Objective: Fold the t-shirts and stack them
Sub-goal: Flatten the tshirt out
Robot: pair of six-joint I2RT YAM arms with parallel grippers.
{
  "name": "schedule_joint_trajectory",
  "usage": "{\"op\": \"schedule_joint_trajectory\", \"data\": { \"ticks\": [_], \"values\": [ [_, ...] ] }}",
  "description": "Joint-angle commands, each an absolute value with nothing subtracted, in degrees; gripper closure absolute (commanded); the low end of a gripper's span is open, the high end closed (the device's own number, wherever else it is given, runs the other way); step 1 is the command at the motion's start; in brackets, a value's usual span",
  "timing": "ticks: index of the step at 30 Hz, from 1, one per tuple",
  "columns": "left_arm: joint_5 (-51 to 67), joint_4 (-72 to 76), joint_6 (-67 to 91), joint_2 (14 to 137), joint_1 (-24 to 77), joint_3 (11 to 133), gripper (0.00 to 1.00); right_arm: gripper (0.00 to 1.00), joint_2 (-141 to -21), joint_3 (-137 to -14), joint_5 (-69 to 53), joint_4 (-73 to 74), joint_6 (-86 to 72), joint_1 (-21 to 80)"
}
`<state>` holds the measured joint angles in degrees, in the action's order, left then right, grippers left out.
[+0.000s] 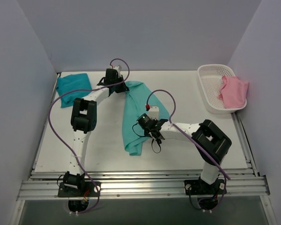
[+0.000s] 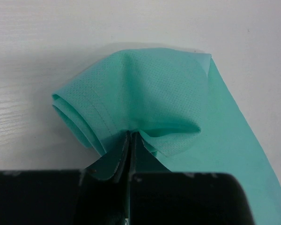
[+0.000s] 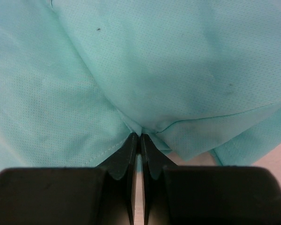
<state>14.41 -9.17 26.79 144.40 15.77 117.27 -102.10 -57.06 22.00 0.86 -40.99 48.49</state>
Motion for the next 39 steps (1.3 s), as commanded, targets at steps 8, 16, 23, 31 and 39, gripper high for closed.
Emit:
{"op": "schedule_joint_trajectory", "data": {
  "ticks": [8,16,23,31,39],
  "values": [
    [6.5,-13.5,23.7,118.9,19.7,110.6,0.98,1.0,-76.4,-67.7,33.3,22.0,-39.0,53.3],
    [-2.3,-21.2,20.9,94.2,22.5,102.3,0.98,1.0,-57.2,-79.4,38.7,38.1,-36.9,54.5],
    [-17.0,-27.9,17.1,72.1,30.7,99.8,0.98,1.0,-49.0,-90.7,44.2,48.7,-35.5,54.4],
    [-18.0,-32.6,17.4,62.5,34.6,100.4,0.98,1.0,-45.7,-103.5,51.0,58.1,-33.8,54.3],
    [-16.0,-33.4,18.5,49.0,35.2,101.1,0.98,1.0,-41.8,-111.4,45.4,54.1,-23.4,54.1]
  ]
}}
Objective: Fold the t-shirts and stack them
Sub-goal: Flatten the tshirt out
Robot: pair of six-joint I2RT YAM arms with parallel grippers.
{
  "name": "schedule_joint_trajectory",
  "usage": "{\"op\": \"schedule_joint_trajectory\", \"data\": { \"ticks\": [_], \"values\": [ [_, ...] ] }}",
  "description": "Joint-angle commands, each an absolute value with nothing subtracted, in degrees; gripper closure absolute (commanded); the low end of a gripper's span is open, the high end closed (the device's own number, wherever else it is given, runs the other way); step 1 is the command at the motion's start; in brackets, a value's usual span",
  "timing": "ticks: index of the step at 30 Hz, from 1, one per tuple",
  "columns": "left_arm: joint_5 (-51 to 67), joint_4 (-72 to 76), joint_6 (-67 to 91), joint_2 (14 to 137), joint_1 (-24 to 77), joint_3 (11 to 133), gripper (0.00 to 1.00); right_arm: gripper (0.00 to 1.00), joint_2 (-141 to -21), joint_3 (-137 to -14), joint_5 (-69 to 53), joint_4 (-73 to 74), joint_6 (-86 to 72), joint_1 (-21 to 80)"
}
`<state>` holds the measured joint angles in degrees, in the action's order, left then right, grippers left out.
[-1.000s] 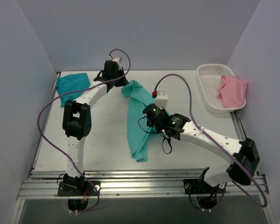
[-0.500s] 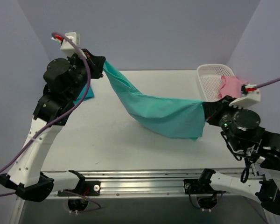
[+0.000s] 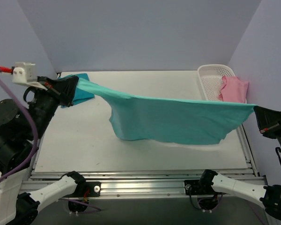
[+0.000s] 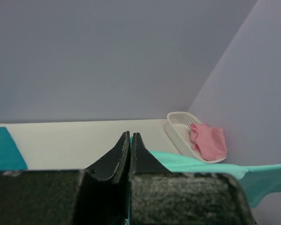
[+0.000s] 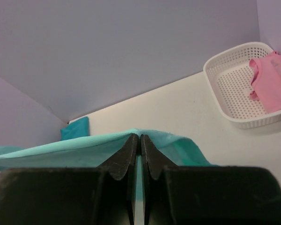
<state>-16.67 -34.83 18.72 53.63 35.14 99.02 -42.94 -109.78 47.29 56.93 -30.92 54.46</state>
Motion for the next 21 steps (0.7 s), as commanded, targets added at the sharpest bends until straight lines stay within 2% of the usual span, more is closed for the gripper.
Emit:
{"op": "schedule_joint_trajectory", "data": {
  "ticks": [1,7,14,17,21],
  "values": [
    [-15.0,-33.3,18.5,48.4,35.2,101.8,0.98,1.0,-41.9,-111.7,43.9,52.7,-21.9,54.1],
    [-5.5,-28.8,19.0,46.1,34.2,105.2,0.98,1.0,-45.3,-113.6,32.1,47.2,-14.9,53.6],
    [4.5,-27.9,21.0,51.1,31.1,112.4,0.98,1.0,-50.4,-114.9,25.5,44.3,-13.6,53.6],
    [0.2,-28.6,20.8,53.2,29.4,111.7,0.98,1.0,-51.9,-114.0,29.3,44.2,-16.0,53.7],
    [-10.3,-28.7,19.1,56.2,28.9,106.0,0.98,1.0,-55.2,-108.4,42.7,44.8,-20.4,54.6]
  ]
}}
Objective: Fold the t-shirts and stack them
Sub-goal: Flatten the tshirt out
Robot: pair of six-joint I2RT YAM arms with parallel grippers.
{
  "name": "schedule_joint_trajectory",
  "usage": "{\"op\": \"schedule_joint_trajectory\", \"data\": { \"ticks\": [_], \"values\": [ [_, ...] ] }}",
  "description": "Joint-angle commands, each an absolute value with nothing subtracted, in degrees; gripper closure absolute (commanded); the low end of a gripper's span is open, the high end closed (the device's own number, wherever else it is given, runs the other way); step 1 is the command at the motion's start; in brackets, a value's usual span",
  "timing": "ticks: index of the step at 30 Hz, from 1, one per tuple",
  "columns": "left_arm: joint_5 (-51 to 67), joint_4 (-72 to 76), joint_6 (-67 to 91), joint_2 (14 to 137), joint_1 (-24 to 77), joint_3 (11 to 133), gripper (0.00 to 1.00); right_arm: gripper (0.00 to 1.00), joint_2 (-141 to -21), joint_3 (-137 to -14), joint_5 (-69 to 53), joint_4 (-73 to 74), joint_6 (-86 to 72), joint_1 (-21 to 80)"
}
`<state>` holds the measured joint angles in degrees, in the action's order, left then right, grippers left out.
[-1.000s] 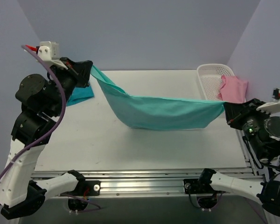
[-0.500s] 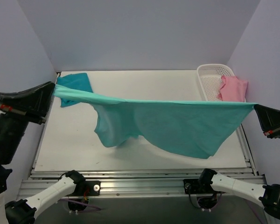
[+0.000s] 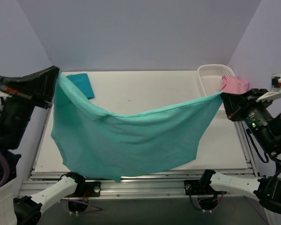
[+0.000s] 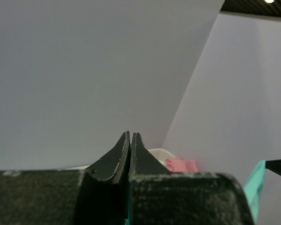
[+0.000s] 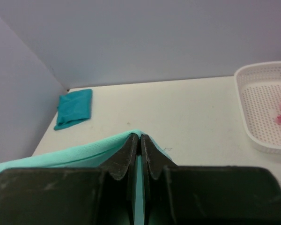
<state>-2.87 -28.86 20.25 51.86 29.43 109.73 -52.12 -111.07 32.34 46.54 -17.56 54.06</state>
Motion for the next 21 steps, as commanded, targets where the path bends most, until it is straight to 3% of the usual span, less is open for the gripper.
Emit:
{"op": "schedule_joint_trajectory", "data": {
  "ticks": [1,6,10,12,16,21],
  "values": [
    [-11.2,-28.2,19.0,57.6,28.9,104.4,0.98,1.0,-56.1,-107.5,44.4,45.7,-21.7,54.6],
    [-18.2,-21.6,18.6,60.1,28.9,90.8,0.98,1.0,-57.0,-96.4,54.9,43.2,-29.7,54.6],
    [-18.1,-19.3,18.5,67.2,27.2,86.8,0.98,1.0,-60.1,-84.2,58.0,36.9,-33.0,52.8],
    [-16.2,-16.5,18.9,71.4,25.8,84.8,0.98,1.0,-63.3,-80.5,54.8,32.5,-31.2,48.9],
    [-11.8,-11.2,21.2,79.4,20.2,83.0,0.98,1.0,-69.2,-72.3,34.6,16.3,-27.3,30.6],
    [-9.2,-6.8,21.4,98.2,15.7,87.3,0.98,1.0,-85.7,-73.6,28.0,8.4,-26.3,21.8]
  ]
}}
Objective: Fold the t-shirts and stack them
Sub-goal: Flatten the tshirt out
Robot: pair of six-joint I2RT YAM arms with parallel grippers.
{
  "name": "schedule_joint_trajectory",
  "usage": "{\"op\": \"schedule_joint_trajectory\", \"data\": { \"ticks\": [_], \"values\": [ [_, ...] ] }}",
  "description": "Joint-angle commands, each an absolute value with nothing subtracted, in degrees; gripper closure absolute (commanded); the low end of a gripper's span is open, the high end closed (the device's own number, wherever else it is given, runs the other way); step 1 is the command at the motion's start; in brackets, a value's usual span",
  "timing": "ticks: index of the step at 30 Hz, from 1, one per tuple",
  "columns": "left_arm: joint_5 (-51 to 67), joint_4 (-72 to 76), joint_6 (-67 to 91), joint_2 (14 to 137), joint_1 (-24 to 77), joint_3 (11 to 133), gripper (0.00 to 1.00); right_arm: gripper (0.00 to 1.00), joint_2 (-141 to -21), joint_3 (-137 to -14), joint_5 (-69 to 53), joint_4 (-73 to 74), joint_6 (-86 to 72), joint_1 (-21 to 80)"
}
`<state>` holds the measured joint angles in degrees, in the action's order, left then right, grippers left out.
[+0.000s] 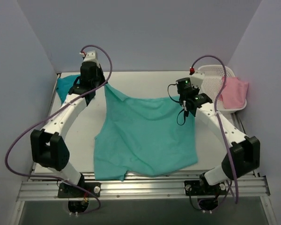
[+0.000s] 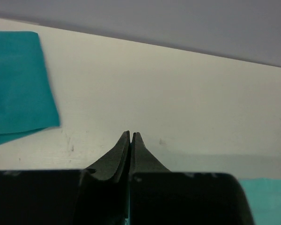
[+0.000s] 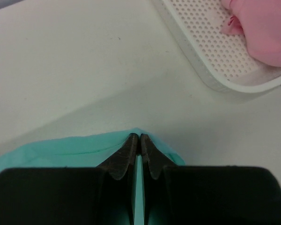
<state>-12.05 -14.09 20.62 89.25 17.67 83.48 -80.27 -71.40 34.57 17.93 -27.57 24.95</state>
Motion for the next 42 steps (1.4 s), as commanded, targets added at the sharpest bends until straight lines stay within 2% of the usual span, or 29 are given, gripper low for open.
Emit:
{"op": "schedule_joint_trajectory", "data": {
  "ticks": [1,4,6,11,12,13,14,15,16,17,18,19,20,21,22,24,29,31,32,33,34,35,36,38,39,40,42],
  "values": [
    [-9.0,-6.2,22.0,101.3,15.3,88.7,0.98,1.0,-88.2,-74.7,28.1,8.4,-26.8,21.1],
    [-6.9,-3.2,21.8,113.9,14.6,95.0,0.98,1.0,-98.6,-78.2,27.5,4.2,-27.9,18.2],
    [-6.2,-2.3,21.8,122.6,14.4,101.4,0.98,1.0,-107.9,-84.9,27.3,4.9,-28.6,16.6],
    [-4.0,-5.8,22.9,137.2,13.2,118.3,0.98,1.0,-123.7,-95.3,26.7,1.1,-27.9,14.1],
    [-3.7,-7.7,23.4,141.8,12.7,125.4,0.9,0.9,-125.6,-97.4,26.6,0.9,-28.6,13.4],
    [-3.3,-9.0,24.9,144.2,12.4,129.5,0.74,0.75,-127.3,-101.9,26.4,1.2,-29.1,12.0],
    [-3.3,-10.4,26.0,146.9,11.5,134.2,0.58,0.52,-130.5,-104.1,25.9,1.2,-29.4,11.3],
    [-3.0,-14.5,26.8,152.5,11.0,145.3,0.34,0.14,-131.9,-106.6,25.9,2.1,-30.1,10.7],
    [-2.5,-17.1,27.7,155.0,10.6,151.4,0.27,0.04,-133.2,-112.1,26.8,2.9,-30.1,10.1],
    [-2.5,-19.4,27.5,157.4,10.1,157.2,0.2,0.0,-135.6,-115.1,27.5,4.4,-29.9,10.0],
    [-3.4,-22.9,27.5,159.5,9.9,161.8,0.1,0.0,-136.5,-118.2,28.6,6.0,-29.5,9.9],
    [-5.1,-23.0,26.8,159.1,9.8,164.9,0.06,0.0,-136.9,-120.6,29.9,8.2,-28.4,9.8],
    [-6.1,-22.2,26.3,157.5,9.4,163.5,0.06,0.0,-136.5,-123.3,31.4,8.6,-27.6,9.8],
    [-7.6,-18.8,25.8,152.2,9.3,160.3,0.06,0.0,-135.8,-123.7,32.0,9.0,-27.2,9.8],
    [-8.8,-16.0,25.1,149.0,9.2,151.3,0.06,0.0,-133.6,-123.7,32.4,9.1,-26.8,9.8],
    [-9.8,-11.6,24.7,140.8,8.9,144.2,0.06,0.0,-130.5,-121.0,31.9,9.1,-26.7,9.9],
    [-7.4,-19.1,25.2,132.5,8.9,135.6,0.06,0.02,-118.0,-107.5,28.0,6.0,-27.1,12.9],
    [-7.0,-18.1,25.7,127.8,9.2,129.1,0.06,0.15,-115.2,-100.3,23.6,3.6,-28.1,14.1],
    [-7.2,-16.8,26.0,125.9,9.4,125.0,0.06,0.25,-113.3,-98.1,21.5,2.6,-28.6,14.1],
    [-6.2,-12.3,26.2,122.4,9.7,116.4,0.05,0.5,-112.8,-96.3,19.8,1.4,-29.0,14.1],
    [-5.5,-10.3,26.5,121.0,9.8,112.5,0.0,0.69,-112.3,-93.7,17.9,1.3,-29.2,14.1],
    [-4.8,-9.0,26.8,119.7,10.0,109.4,0.07,0.83,-112.4,-92.7,17.2,1.4,-29.4,14.1],
    [-3.8,-7.4,27.1,118.2,10.1,106.7,0.27,1.0,-112.6,-91.9,16.6,1.4,-29.4,14.1],
    [-2.6,-7.5,28.1,117.5,10.5,101.4,0.57,1.0,-114.1,-90.4,14.4,1.4,-29.3,13.9],
    [-2.4,-7.4,28.6,117.2,10.6,99.9,0.82,1.0,-114.6,-90.4,13.9,2.4,-29.3,13.6],
    [-2.1,-7.2,29.1,117.3,10.8,97.6,0.92,1.0,-115.3,-90.4,13.6,3.0,-29.7,13.4],
    [-1.9,-7.0,29.2,118.3,11.5,96.1,0.98,1.0,-116.3,-89.0,12.7,2.2,-30.0,13.3]
  ]
}}
